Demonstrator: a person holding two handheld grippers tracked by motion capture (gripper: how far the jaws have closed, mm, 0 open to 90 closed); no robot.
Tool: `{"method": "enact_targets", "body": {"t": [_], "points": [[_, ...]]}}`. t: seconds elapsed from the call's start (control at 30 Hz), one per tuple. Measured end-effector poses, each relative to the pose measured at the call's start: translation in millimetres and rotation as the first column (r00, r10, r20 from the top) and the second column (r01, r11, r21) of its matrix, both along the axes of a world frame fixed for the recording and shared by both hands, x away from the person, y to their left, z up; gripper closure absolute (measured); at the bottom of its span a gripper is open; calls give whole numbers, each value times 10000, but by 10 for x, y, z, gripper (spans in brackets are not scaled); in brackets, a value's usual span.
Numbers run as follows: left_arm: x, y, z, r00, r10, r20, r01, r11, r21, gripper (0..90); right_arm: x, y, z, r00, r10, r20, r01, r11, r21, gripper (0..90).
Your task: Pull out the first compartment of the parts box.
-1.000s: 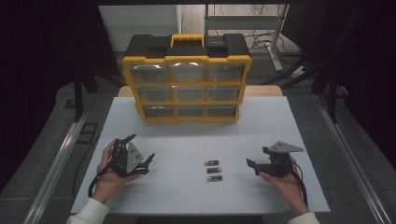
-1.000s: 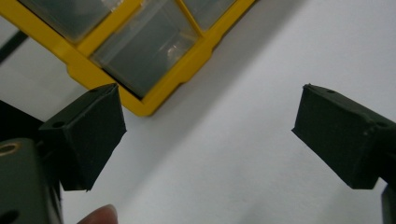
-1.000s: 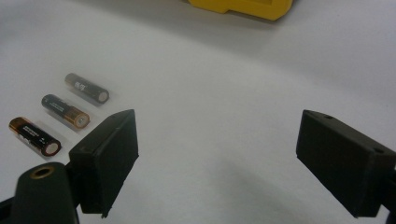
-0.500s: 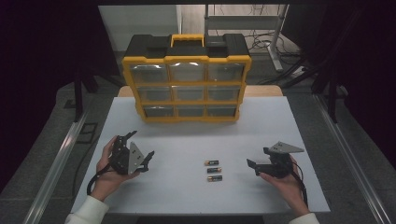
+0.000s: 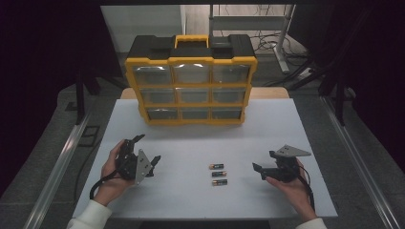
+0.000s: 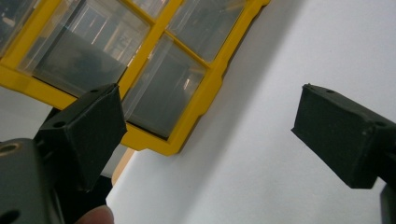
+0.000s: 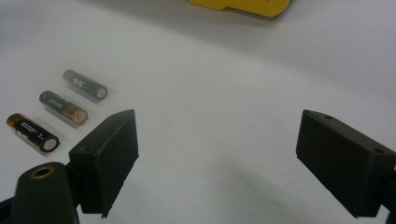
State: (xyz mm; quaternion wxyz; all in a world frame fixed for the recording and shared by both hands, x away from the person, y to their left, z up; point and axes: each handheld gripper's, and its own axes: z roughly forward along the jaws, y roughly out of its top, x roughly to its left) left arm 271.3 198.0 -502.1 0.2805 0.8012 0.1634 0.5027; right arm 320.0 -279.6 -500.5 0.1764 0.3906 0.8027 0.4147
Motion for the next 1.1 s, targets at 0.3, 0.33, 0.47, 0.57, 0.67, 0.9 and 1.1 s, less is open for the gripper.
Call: {"method": "enact_targets", "body": {"t": [0.3,0.33,0.47,0.57,0.67,0.9,1.1], "points": [[11,7,32,9992,-225,330,223,9997,46,100,0,0,-2,10000,-16,-5,16,10000,-26,131],[17,10,44,9988,-264,403,261,9996,70,100,-1,-1,-2,10000,-19,-8,19,10000,-18,131],[42,12,94,9982,-281,535,276,9996,99,100,-1,-1,-2,10000,-22,-8,22,10000,-25,132],[59,6,124,9976,-317,612,314,9995,56,103,-2,-2,1,10000,-13,-7,13,10000,-12,132],[67,1,147,9974,-326,646,326,9995,17,104,-2,-4,2,10000,-12,-8,12,10000,-3,132],[99,-18,214,9971,-364,662,374,9992,-141,102,0,-3,-1,10000,16,-19,-16,10000,12,132],[128,-44,311,9962,-393,772,412,9989,-238,103,-7,-3,8,10000,19,-4,-19,9999,107,133]]}}
